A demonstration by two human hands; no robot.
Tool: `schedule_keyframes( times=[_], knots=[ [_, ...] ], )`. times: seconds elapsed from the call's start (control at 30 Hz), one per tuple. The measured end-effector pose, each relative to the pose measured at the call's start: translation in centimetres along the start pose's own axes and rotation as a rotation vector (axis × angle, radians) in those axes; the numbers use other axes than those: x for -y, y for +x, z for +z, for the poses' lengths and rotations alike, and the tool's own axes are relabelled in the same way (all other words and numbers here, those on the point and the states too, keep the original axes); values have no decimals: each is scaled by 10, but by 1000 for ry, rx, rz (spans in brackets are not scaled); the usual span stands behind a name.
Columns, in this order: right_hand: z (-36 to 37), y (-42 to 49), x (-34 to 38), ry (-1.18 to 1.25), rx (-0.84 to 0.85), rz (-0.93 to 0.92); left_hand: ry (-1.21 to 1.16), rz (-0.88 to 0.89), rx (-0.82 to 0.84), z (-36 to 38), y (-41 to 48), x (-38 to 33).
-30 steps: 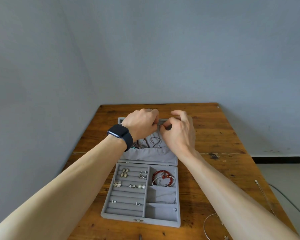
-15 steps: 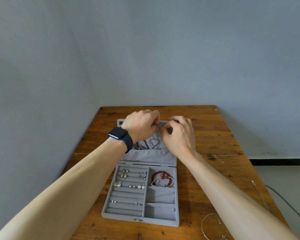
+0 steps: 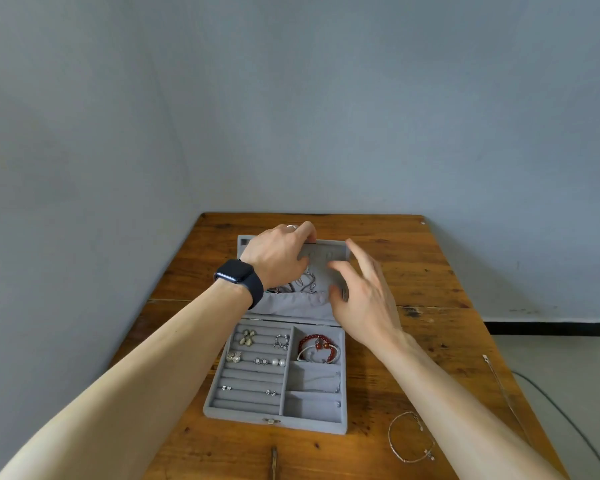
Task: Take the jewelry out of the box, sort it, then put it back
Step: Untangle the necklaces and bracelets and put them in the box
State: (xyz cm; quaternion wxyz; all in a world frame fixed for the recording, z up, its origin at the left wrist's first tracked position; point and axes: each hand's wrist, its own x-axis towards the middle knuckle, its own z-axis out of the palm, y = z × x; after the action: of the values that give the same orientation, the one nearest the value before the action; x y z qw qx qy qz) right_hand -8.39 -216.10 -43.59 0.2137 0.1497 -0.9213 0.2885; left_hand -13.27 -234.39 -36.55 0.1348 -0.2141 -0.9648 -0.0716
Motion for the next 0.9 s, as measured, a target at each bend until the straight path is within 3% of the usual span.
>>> schedule_keyframes(
  times=[0.17, 0.33, 0.5, 0.63, 0.9],
  knots=[
    [4, -21, 3, 125, 147, 247, 7, -35, 34, 1, -12, -8],
    [12, -33, 8, 199, 352, 359, -26, -85, 49, 6, -37, -19],
    [12, -27, 14, 85, 377, 397, -1, -119, 84, 20, -64, -23],
    [13, -10, 21, 128, 425, 447, 95, -208, 119, 32, -75, -17],
    [26, 2, 26, 60, 487, 501, 283, -105, 94, 40, -70, -5]
  ],
)
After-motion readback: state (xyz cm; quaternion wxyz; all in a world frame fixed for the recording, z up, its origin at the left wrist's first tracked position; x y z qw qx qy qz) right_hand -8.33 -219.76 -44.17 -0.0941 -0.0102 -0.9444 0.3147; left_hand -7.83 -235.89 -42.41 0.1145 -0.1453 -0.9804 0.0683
